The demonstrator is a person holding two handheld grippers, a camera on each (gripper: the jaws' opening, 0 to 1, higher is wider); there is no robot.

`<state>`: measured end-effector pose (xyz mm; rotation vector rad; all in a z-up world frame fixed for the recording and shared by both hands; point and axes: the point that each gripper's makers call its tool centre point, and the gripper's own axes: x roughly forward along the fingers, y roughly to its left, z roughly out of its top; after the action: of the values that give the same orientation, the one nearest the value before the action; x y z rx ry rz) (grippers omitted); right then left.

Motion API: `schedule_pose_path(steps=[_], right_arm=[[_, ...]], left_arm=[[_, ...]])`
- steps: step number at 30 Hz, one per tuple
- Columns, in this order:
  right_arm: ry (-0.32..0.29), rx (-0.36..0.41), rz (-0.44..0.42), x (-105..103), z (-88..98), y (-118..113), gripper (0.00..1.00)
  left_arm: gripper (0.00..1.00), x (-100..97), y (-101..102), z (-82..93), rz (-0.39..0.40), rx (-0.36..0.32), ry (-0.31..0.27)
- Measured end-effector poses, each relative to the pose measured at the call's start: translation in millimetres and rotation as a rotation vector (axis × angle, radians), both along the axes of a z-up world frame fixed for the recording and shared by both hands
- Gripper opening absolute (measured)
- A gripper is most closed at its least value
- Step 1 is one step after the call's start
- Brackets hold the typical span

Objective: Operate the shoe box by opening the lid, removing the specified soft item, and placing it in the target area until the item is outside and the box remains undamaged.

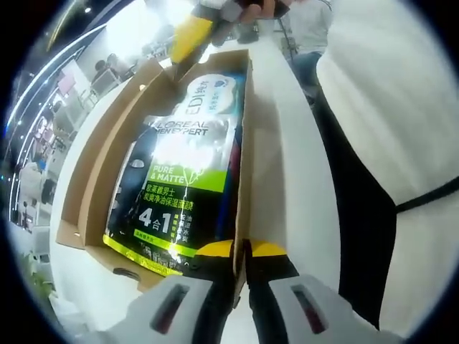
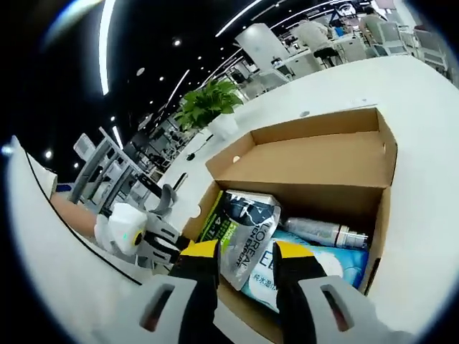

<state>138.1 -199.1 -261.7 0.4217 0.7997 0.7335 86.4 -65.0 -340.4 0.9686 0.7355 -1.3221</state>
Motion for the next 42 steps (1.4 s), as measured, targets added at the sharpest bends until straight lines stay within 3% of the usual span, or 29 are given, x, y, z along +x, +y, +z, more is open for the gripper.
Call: schedule_pose_path(steps=[9, 22, 26, 34, 38, 42], right_arm=[[0.032, -0.025, 0.051, -4, -10.7, 16, 0.3], [0.13, -0.093, 0.074, -13, -32.5, 21, 0.29], [0.164, -0.067, 0.062, -11, -31.5, 25, 0.29], [0.156, -0.093, 0.063, -4, -31.9, 33, 0.28], [0.053, -0.18, 0.035, 9, -27.1, 21, 0.28], [0.073, -0.178, 0.048, 11, -30.3, 20, 0.31]], left_arm=[[0.05, 0.8, 0, 0.4, -0.001, -0.006, -0.012], [0.06, 1.2, 0, 0.2, 0.0, -0.008, -0.014], [0.06, 0.9, 0, 0.0, 0.0, -0.008, -0.012], [0.06, 0.6, 0, 0.3, 0.0, -0.009, -0.013], [0.06, 0.8, 0, 0.3, 0.002, -0.009, -0.013], [0.06, 0.7, 0, 0.4, 0.002, -0.009, -0.014]])
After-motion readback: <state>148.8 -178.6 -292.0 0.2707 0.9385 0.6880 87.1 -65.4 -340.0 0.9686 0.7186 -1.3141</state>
